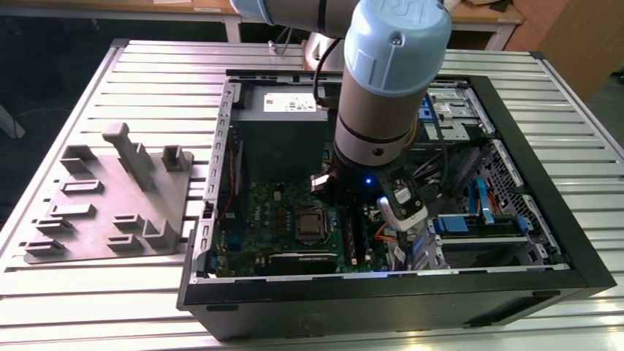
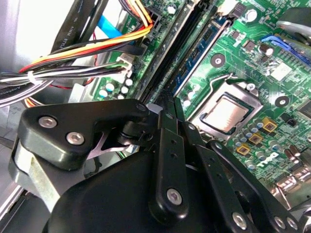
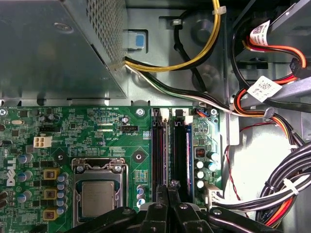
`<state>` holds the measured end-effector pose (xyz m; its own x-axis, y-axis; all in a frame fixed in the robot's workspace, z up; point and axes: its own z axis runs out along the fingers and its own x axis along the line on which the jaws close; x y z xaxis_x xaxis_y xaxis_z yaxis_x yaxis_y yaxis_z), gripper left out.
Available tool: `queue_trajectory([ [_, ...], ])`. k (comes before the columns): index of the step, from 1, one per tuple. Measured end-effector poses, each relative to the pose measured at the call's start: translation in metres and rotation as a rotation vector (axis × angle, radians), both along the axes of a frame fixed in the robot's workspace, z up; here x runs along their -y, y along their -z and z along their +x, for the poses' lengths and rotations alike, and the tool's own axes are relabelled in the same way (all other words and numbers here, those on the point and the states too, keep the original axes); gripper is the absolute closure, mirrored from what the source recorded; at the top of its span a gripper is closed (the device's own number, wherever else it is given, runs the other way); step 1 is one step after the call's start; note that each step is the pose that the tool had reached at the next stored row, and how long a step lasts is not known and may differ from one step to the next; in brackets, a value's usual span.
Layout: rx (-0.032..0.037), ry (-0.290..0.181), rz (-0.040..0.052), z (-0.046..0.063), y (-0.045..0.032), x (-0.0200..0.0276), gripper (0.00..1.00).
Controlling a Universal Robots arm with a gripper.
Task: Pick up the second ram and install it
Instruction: 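Insert the second ram into the second slot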
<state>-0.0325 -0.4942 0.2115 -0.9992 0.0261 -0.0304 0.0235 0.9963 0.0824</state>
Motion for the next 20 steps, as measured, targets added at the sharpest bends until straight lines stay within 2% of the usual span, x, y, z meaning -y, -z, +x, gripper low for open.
queue_trajectory([
  [6,0.0002,0.0,0.0001,0.0,0.0002,0.0,0.88],
  [7,0.0004,0.0,0.0004,0.0,0.0003,-0.0001,0.87],
  [8,0.0001,0.0,0.0008,0.0,0.0004,-0.0001,0.81],
  [10,0.0004,0.0,0.0013,0.0,0.0006,-0.0002,0.81],
  [11,0.0004,0.0,0.0012,0.0,0.0006,-0.0002,0.75],
  [13,0.0001,0.0,0.0004,0.0,0.0002,-0.0001,0.75],
  [20,0.0001,0.0,-0.0006,0.0,-0.0102,-0.0001,0.75],
])
